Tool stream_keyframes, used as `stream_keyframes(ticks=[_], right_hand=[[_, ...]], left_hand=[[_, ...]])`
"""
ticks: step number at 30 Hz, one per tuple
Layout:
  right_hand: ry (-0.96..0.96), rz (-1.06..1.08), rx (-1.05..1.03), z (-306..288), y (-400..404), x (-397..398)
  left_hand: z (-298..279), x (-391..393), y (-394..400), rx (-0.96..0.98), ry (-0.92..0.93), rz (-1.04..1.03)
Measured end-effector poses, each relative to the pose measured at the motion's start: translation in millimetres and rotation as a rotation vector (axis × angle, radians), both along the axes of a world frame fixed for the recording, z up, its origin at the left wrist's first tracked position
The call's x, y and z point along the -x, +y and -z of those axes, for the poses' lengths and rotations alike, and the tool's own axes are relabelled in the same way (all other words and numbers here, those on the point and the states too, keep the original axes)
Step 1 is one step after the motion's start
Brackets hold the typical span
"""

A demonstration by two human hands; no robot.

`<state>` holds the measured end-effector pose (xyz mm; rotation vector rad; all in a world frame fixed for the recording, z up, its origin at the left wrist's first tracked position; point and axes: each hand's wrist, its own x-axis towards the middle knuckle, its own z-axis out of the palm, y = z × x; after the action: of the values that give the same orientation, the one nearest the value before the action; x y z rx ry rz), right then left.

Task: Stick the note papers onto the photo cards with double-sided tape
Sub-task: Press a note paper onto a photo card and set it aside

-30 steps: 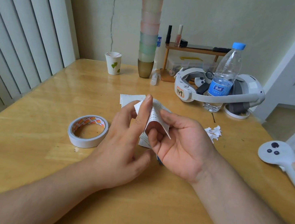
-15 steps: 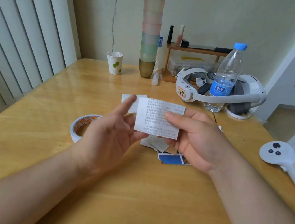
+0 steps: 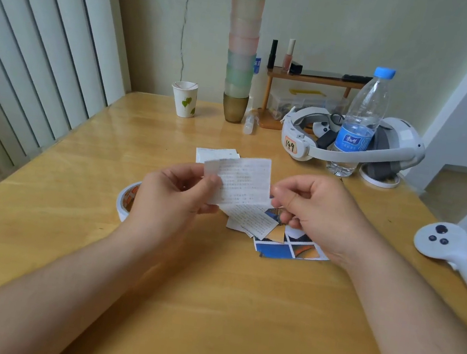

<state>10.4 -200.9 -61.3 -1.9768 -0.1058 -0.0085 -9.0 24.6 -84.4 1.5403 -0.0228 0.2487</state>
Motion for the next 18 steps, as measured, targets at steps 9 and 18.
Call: stream_keyframes(ticks=[9, 18], right_hand=[[-0.070, 0.008, 0.723, 21.6, 10.1, -8.9], [-0.022, 0.031, 0.607, 18.8, 15.7, -2.2]], left_hand=[[-2.1, -0.3, -3.1, 0.135, 0.008, 0.008], [-6.9, 0.0, -4.0, 0.271, 0.044, 0.020]])
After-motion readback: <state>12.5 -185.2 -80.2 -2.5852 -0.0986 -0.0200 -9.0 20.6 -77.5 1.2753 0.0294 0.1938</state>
